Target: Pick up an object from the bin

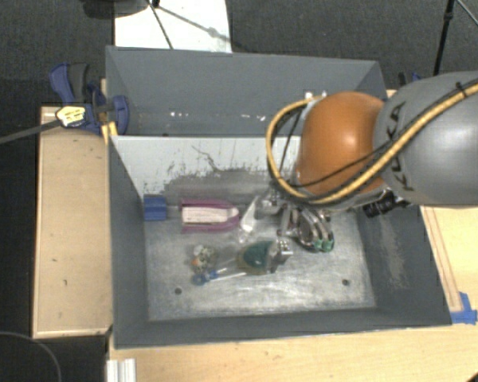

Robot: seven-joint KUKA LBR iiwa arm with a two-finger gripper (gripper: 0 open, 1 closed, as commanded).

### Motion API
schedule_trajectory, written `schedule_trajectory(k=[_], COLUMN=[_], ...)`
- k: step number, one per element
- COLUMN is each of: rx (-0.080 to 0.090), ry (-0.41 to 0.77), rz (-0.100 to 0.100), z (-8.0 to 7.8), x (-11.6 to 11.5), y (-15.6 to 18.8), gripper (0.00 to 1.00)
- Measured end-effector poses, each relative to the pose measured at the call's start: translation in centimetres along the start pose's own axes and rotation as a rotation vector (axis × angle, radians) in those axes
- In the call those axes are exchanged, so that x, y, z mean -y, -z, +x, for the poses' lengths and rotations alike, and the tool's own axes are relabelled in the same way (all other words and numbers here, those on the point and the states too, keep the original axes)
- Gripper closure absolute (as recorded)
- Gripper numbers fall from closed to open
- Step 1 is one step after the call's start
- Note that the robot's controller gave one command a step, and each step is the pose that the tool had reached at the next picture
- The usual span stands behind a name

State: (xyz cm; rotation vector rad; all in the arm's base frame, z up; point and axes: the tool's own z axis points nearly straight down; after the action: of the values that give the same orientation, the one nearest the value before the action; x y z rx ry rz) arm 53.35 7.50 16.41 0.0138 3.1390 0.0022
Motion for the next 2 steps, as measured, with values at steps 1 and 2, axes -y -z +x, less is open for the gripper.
schedule_trajectory(k=[1, 2], rx=[0.007, 0.003], ry=[0.169, 0.916], rz=[0.0, -0.001], z=[5.1, 2.3], x=[1.9, -4.4], y=[-8.8, -4.8], gripper=[0.0, 0.0])
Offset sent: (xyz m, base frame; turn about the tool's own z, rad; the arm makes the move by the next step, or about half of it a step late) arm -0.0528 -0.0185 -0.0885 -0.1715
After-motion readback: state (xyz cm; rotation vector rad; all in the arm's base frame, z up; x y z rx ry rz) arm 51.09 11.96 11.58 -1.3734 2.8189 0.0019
